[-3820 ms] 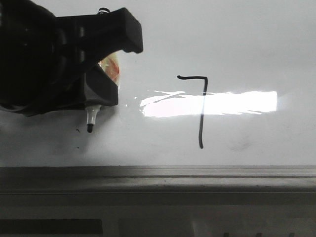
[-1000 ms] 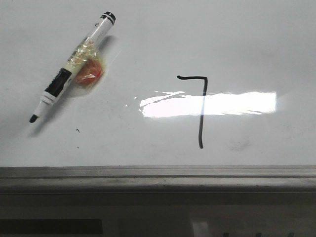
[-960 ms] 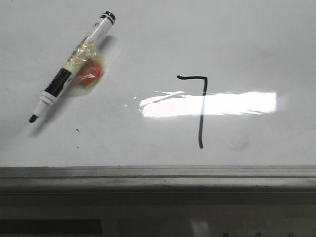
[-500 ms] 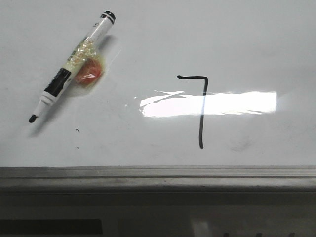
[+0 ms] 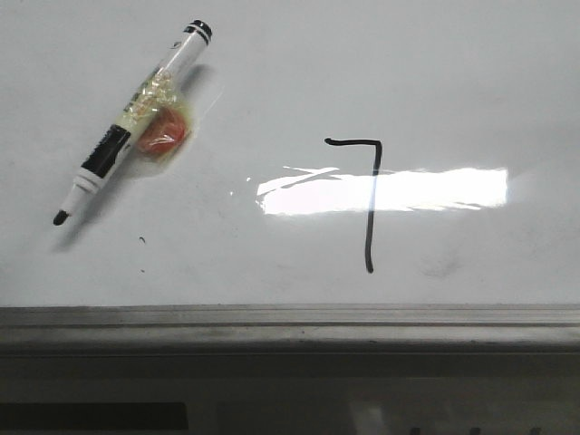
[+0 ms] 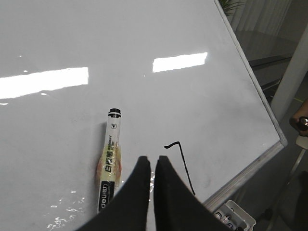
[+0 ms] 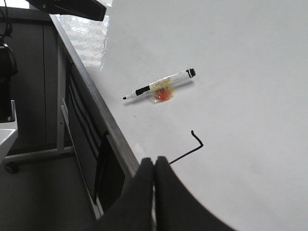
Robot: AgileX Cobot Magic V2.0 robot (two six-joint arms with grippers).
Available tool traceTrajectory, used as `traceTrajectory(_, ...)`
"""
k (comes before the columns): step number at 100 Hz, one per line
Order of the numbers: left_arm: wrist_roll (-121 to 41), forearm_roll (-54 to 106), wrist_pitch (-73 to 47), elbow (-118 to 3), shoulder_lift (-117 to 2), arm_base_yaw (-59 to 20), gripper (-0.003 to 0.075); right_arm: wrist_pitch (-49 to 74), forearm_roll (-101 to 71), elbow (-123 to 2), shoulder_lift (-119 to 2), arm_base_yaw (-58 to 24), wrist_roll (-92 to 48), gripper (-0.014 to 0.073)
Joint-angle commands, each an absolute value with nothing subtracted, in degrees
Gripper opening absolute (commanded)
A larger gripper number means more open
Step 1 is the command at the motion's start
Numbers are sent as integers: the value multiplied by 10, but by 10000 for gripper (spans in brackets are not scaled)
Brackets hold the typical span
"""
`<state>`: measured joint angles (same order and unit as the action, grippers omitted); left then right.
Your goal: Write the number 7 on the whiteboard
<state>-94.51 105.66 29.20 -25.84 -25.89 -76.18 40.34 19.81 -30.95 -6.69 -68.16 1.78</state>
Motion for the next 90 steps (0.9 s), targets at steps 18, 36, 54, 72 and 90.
traceTrajectory(18,-945,1069,274,-266,-262,-766,-20,363,212,-322,-74,-681,15,-50)
traceTrajectory(36,-945,1054,280,-257,-262,-839,-20,363,213,-322,-74,-681,15,-50)
traceTrajectory(54,-866,834,277,-215,-262,-827,-20,363,213,-322,-74,-681,15,-50)
traceTrajectory(72,-755,713,248,-204,-262,-722,-20,363,213,-322,-74,-681,15,-50)
traceTrajectory(90,-582,542,125,-204,-262,-552,-20,363,213,-322,-74,-681,15,-50)
